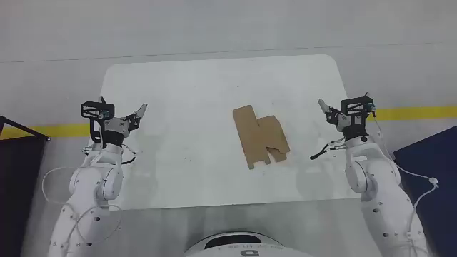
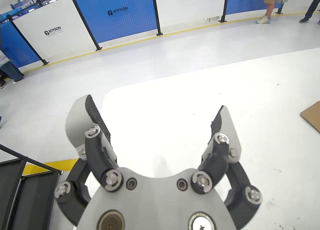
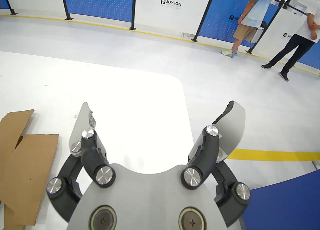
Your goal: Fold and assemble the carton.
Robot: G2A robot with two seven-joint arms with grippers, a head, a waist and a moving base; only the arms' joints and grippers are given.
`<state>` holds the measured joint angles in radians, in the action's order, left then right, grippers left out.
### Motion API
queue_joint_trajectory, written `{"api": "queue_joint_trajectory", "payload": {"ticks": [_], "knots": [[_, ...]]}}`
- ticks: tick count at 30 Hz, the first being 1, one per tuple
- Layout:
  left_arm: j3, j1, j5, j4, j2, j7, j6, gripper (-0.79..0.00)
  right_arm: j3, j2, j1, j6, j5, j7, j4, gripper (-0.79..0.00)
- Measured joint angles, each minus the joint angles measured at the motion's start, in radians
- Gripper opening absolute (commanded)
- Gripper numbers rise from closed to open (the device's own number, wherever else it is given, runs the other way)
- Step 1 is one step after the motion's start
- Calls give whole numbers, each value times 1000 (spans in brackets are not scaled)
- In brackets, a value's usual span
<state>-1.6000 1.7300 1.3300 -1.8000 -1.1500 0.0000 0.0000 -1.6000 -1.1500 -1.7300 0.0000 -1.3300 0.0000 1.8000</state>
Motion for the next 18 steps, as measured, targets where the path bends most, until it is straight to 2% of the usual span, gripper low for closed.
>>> {"api": "queue_joint_trajectory", "payload": {"ticks": [10,13,18], "knots": [[7,-10,13,1,0,-6,-10,0,0,0,0,0,0,0,0,0],[43,-78,26,9,-1,-73,-47,0,0,0,0,0,0,0,0,0],[157,-293,-38,81,-13,-338,-162,0,0,0,0,0,0,0,0,0]]}}
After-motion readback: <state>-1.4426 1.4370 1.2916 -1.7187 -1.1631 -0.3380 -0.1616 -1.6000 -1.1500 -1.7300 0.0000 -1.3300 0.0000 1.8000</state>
